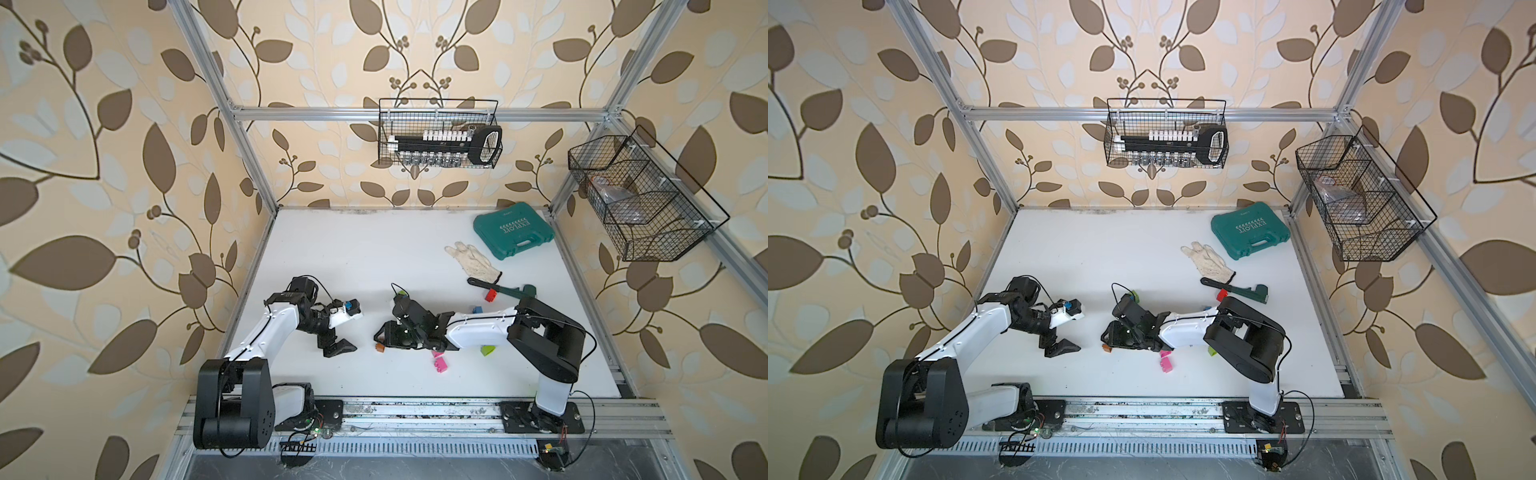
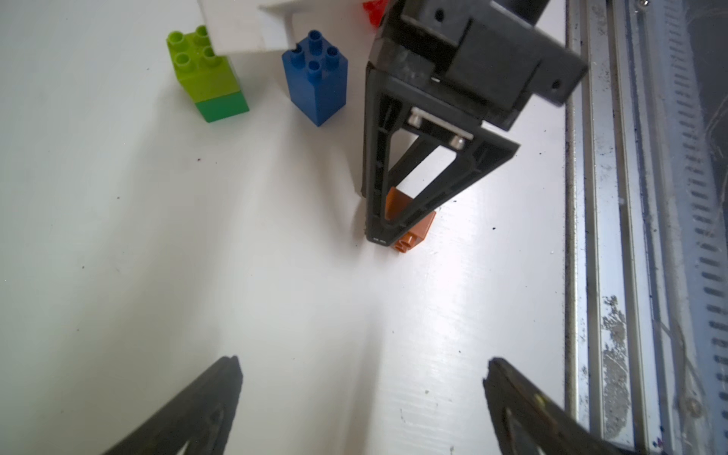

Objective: Assemble the letter h with lego
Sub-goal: Place the lego brick at the center of the board, then adjust the lego brick at the center of the board.

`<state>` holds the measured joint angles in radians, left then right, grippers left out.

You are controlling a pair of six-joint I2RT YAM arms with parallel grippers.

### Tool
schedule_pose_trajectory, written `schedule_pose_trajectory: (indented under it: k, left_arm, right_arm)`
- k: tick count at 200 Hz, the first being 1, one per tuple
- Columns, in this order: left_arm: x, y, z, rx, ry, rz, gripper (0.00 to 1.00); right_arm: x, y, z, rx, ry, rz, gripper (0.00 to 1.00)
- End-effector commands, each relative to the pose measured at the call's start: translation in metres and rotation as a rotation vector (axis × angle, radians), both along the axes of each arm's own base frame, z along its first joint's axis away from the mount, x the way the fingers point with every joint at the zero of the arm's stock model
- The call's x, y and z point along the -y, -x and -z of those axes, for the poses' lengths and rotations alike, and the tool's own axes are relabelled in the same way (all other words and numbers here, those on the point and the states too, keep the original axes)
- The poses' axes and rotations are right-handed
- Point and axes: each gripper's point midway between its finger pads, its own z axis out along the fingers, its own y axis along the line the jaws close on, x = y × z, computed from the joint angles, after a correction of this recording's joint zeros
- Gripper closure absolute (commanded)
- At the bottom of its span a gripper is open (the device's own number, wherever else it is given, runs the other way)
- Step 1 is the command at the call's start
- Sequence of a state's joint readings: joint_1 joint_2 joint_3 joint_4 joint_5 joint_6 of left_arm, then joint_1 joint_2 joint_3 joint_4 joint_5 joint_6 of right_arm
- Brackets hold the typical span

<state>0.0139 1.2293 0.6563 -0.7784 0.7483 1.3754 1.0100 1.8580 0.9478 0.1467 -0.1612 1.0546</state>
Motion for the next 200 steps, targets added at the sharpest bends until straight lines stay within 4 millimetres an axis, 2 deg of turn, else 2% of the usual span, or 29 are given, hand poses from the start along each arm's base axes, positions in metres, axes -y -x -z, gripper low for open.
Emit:
schedule_pose_trajectory:
  k: [1,14,31,46,66,80,110,154,200]
  left_arm:
    - [0.014,0.002,-0.004,0.070,0.033,0.101,0.01]
    - [0.019,0.003,0.000,0.086,0.017,0.143,0.01]
    - [0.027,0.002,0.002,0.095,0.005,0.179,0.01]
    - [0.034,0.004,0.008,0.095,-0.030,0.230,0.01]
    - [0.041,0.003,0.024,0.102,-0.143,0.291,0.01]
    - [0.049,0.001,0.027,0.091,-0.164,0.308,0.01]
    - [0.064,0.003,0.029,0.045,-0.203,0.356,0.03]
    - [0.076,0.013,0.045,0.015,-0.252,0.398,0.26]
    - [0.080,0.012,0.050,0.021,-0.289,0.390,0.61]
  right_arm:
    - [0.009,0.001,-0.016,0.010,0.014,-0.018,0.44]
    - [0.018,-0.003,-0.031,0.034,0.017,-0.001,0.43]
    - [0.039,-0.011,-0.046,0.062,0.034,0.040,0.42]
    - [0.066,-0.018,-0.059,0.101,0.068,0.089,0.42]
    - [0.113,-0.026,-0.069,0.160,0.142,0.176,0.40]
    - [0.143,-0.031,-0.075,0.191,0.175,0.237,0.39]
    - [0.186,-0.033,-0.089,0.235,0.185,0.318,0.37]
    - [0.213,-0.031,-0.104,0.280,0.190,0.361,0.37]
    - [0.214,-0.031,-0.110,0.287,0.172,0.366,0.37]
